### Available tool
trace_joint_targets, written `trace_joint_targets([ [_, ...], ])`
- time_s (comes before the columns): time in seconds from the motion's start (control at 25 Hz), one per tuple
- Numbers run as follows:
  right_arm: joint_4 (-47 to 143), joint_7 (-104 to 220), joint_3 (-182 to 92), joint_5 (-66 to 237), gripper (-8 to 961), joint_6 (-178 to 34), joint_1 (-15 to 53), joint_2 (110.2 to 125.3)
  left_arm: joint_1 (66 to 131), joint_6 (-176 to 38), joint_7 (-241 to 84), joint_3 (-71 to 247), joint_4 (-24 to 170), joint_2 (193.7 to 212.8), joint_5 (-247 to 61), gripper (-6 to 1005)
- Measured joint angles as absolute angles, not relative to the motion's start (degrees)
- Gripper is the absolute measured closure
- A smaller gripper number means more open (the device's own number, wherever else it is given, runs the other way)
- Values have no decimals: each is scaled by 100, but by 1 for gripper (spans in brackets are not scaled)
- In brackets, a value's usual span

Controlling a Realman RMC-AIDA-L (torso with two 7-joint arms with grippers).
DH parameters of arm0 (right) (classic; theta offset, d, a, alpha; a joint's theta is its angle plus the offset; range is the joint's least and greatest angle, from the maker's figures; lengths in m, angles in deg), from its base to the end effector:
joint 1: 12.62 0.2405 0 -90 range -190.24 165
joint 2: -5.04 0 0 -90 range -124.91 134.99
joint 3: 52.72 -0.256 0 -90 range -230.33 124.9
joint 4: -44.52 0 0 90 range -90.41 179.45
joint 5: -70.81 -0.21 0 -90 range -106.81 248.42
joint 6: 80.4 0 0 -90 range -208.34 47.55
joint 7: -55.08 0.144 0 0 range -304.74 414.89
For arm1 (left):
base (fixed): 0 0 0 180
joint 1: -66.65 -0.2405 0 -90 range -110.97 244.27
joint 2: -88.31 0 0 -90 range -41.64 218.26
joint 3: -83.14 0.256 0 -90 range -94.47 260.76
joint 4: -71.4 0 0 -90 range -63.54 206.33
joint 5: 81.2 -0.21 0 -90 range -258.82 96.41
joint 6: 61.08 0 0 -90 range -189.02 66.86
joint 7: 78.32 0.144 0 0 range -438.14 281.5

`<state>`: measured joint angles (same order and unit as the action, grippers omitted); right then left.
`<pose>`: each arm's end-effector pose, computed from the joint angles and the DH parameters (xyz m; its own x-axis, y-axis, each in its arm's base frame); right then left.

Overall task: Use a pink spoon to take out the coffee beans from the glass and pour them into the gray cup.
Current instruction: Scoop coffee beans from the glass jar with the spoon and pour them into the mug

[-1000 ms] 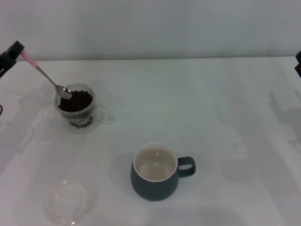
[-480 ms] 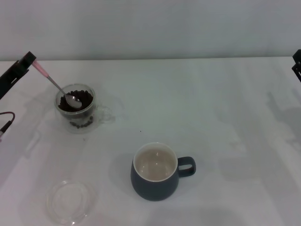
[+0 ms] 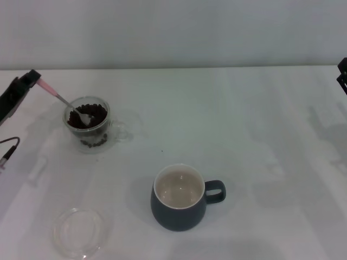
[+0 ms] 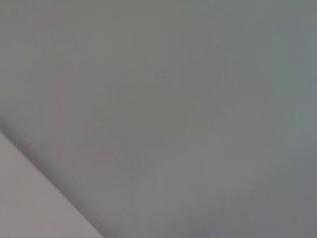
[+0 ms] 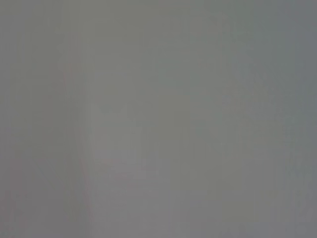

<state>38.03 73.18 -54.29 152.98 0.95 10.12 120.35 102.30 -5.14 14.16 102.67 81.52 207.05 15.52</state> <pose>0.3514 0.3004 0.0290 0.6103 0.1610 -0.7756 -0.7707 -0.1059 -0.6284 -0.3152 0.3902 -0.0002 -0.0822 0.3517 0.9325 0.9860 -0.1075 0.1274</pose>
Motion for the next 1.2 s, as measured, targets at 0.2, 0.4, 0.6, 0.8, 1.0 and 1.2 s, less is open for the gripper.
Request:
trace_joint_targets([
  [0.2, 3830, 7318, -5430, 15298, 136, 95, 1021, 12035, 10039, -355, 1190, 10269, 8156, 20705, 1872, 864],
  [0.4, 3854, 7318, -5430, 15298, 136, 70, 1035, 12035, 9946, -151, 937, 10267, 8150, 20698, 1920, 864],
  [0.6, 3866, 7318, -5430, 15298, 136, 52, 1043, 12035, 9865, 106, 684, 10265, 8164, 20687, 1950, 864],
  [0.8, 3904, 7318, -5430, 15298, 136, 45, 1052, 12035, 9809, 535, 571, 10274, 8158, 20704, 1970, 864],
  [1.0, 3932, 7310, -5430, 15305, 136, 42, 1112, 12035, 9803, 819, 658, 10293, 7910, 20731, 1955, 864],
  [1.2, 3945, 7282, -5400, 15322, 136, 37, 1201, 12031, 9852, 995, 955, 10305, 7530, 20739, 1913, 863],
])
